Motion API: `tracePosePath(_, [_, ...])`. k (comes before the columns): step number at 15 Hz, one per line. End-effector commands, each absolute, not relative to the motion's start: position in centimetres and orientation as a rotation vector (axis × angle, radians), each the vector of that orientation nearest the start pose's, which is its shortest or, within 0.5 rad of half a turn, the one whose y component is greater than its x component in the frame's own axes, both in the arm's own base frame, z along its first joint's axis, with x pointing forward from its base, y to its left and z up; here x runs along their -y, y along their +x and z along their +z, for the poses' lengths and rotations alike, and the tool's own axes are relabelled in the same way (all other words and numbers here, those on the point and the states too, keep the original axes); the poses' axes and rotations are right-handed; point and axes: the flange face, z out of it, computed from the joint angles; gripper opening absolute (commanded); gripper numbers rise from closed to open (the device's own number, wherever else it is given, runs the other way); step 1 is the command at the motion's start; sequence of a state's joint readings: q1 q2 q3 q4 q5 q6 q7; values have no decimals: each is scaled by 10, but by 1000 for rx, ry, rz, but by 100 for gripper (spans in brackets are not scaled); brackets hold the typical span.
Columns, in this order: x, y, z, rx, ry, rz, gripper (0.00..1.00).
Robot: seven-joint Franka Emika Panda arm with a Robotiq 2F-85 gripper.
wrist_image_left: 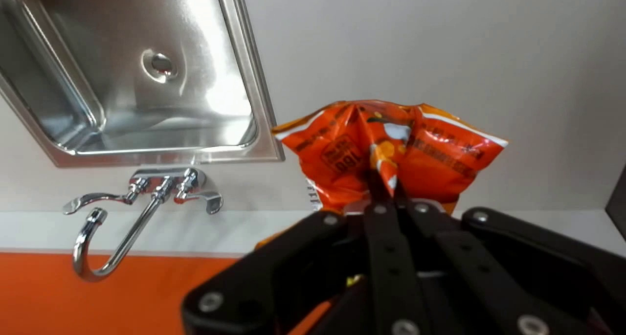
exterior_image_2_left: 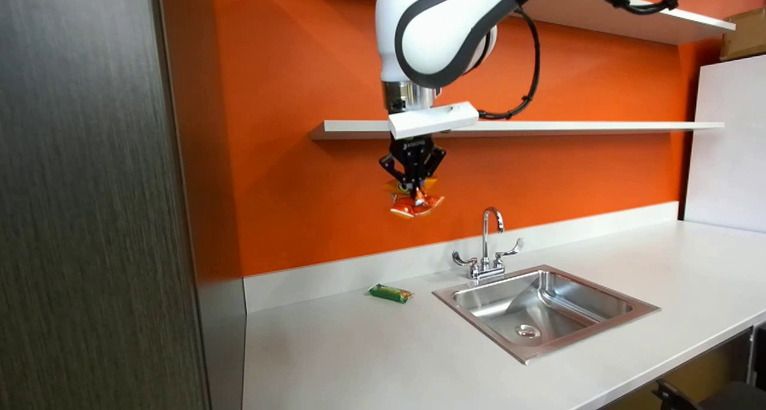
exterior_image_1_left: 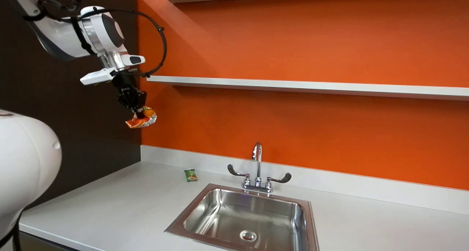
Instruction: Put the red and orange packet on the bottom shelf.
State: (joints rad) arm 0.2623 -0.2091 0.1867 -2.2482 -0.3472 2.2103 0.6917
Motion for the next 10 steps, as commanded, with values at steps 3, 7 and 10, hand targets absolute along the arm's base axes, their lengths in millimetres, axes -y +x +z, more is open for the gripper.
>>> tracePosePath(3, [-213, 469, 547, -173, -3261, -714, 1])
tracePosePath(7, [-217, 479, 595, -177, -3232, -846, 1])
tracePosePath(10, [-221, 488, 627, -171, -3215, -938, 1])
